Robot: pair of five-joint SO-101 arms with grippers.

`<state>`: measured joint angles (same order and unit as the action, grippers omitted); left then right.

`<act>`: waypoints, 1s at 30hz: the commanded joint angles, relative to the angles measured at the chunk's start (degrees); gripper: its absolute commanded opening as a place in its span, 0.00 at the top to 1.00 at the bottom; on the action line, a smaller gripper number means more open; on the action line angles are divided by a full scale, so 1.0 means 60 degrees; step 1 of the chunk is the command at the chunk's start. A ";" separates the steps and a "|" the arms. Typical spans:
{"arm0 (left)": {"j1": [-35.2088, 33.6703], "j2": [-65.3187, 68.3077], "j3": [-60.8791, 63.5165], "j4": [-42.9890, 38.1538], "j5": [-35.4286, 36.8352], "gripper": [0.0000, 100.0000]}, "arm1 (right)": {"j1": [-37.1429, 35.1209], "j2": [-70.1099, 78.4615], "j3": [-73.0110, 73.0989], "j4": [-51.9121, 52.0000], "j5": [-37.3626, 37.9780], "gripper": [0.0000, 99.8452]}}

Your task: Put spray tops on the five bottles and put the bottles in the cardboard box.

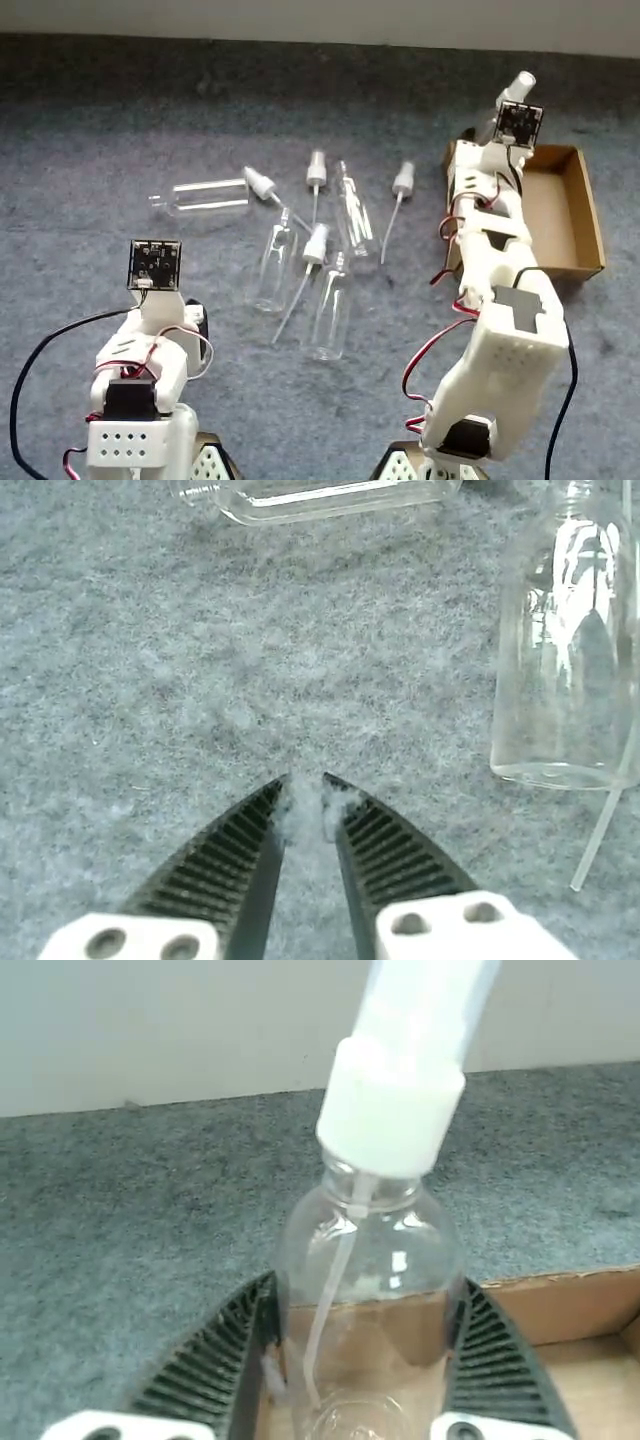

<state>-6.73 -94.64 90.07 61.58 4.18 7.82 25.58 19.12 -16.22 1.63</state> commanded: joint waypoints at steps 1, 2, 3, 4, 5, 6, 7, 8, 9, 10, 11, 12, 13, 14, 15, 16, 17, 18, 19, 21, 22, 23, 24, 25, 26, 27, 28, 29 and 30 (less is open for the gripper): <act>-0.0081 -0.0081 -0.0037 -0.0249 0.0059 0.99 | -0.0110 -0.0125 0.0300 0.0007 0.0513 0.80; -0.0081 -0.0081 -0.0037 -0.0264 0.0059 0.99 | -0.0110 -0.0139 0.0432 -0.0037 0.0645 0.80; -0.0081 -0.0081 -0.0037 -0.0264 0.0059 0.99 | -0.0110 -0.0183 0.0549 -0.0037 0.0718 0.80; -0.0081 -0.0081 -0.0037 -0.0264 0.0059 0.99 | -0.0110 -0.0286 0.0652 -0.0037 0.0733 0.80; -0.0081 -0.0081 -0.0037 -0.0264 0.0059 0.99 | -0.0110 -0.0418 0.0799 -0.0022 0.0718 0.80; -0.0081 -0.0081 -0.0037 -0.0264 0.0059 0.99 | -0.0110 -0.0579 0.0989 -0.0022 0.0733 0.80; -0.0081 -0.0081 -0.0037 -0.0264 0.0059 0.99 | -0.0110 -0.0769 0.1179 -0.0022 0.0733 0.80; -0.0081 -0.0081 -0.0037 -0.0264 0.0059 0.99 | -0.0110 -0.0974 0.1385 -0.0007 0.0747 0.80; -0.0081 -0.0081 -0.0037 -0.0264 0.0059 0.99 | -0.0110 -0.1179 0.1590 -0.0007 0.0747 0.80; -0.0081 -0.0081 -0.0037 -0.0264 0.0059 0.99 | -0.0110 -0.1399 0.1795 -0.0007 0.0747 0.80; -0.0081 -0.0081 -0.0037 -0.0264 0.0059 0.99 | -0.0110 -0.1590 0.2000 -0.0007 0.0762 0.80; -0.0081 -0.0081 -0.0037 -0.0264 0.0059 0.99 | -0.0110 -0.1736 0.2176 -0.0007 0.0762 0.80; -0.0081 -0.0081 -0.0037 -0.0264 0.0059 0.99 | -0.0110 -0.1868 0.2352 -0.0007 0.0762 0.80; -0.0081 -0.0081 -0.0037 -0.0264 0.0059 0.99 | -0.0110 -0.1971 0.2484 -0.0007 0.0762 0.80; -0.0081 -0.0081 -0.0037 -0.0264 0.0059 0.99 | -0.0110 -0.2044 0.2601 -0.0007 0.0762 0.78; -0.0081 -0.0081 -0.0037 -0.0264 0.0059 0.99 | -0.0110 -0.2088 0.2689 -0.0007 0.0762 0.76; -0.0081 -0.0081 -0.0037 -0.0264 0.0059 0.99 | -0.0110 -0.2117 0.2762 -0.0007 0.0762 0.74; -0.0081 -0.0081 -0.0037 -0.0264 0.0059 0.99 | -0.0110 -0.2117 0.2806 -0.0007 0.0762 0.72; -0.0081 -0.0081 -0.0037 -0.0264 0.0059 0.99 | -0.0110 -0.2117 0.2821 -0.0007 0.0762 0.71; -0.0081 -0.0081 -0.0022 -0.0264 0.0059 0.99 | -0.0110 -0.2103 0.2821 0.0007 0.0762 0.71; -0.0081 -0.0081 -0.0022 -0.0264 0.0059 0.99 | -0.0095 -0.2088 0.2821 0.0007 0.0762 0.71; -0.0081 -0.0081 -0.0022 -0.0264 0.0059 0.99 | -0.0081 -0.2088 0.2791 0.0007 0.0762 0.71; -0.0081 -0.0081 -0.0022 -0.0264 0.0059 0.99 | -0.0066 -0.2073 0.2777 0.0007 0.0747 0.71; -0.0081 -0.0081 0.0051 -0.0264 0.0059 0.99 | -0.0051 -0.2073 0.2777 0.0007 0.0747 0.71; -0.0081 -0.0081 0.0081 -0.0264 0.0059 0.99 | -0.0051 -0.2073 0.2777 0.0022 0.0747 0.71; -0.0066 -0.0081 0.0081 -0.0264 0.0059 0.99 | -0.0051 -0.2088 0.2777 0.0022 0.0747 0.71; -0.0066 -0.0081 0.0081 -0.0264 0.0059 0.99 | -0.0051 -0.2103 0.2777 0.0081 0.0747 0.71; -0.0066 -0.0081 0.0081 -0.0264 0.0059 0.99 | -0.0051 -0.2117 0.2762 0.0344 0.0747 0.71; -0.0066 -0.0081 0.0081 -0.0264 0.0059 0.99 | -0.0051 -0.2117 0.2733 0.0784 0.0747 0.71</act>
<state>-6.73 -94.64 91.12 61.05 4.18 7.30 14.95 35.91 -15.78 5.67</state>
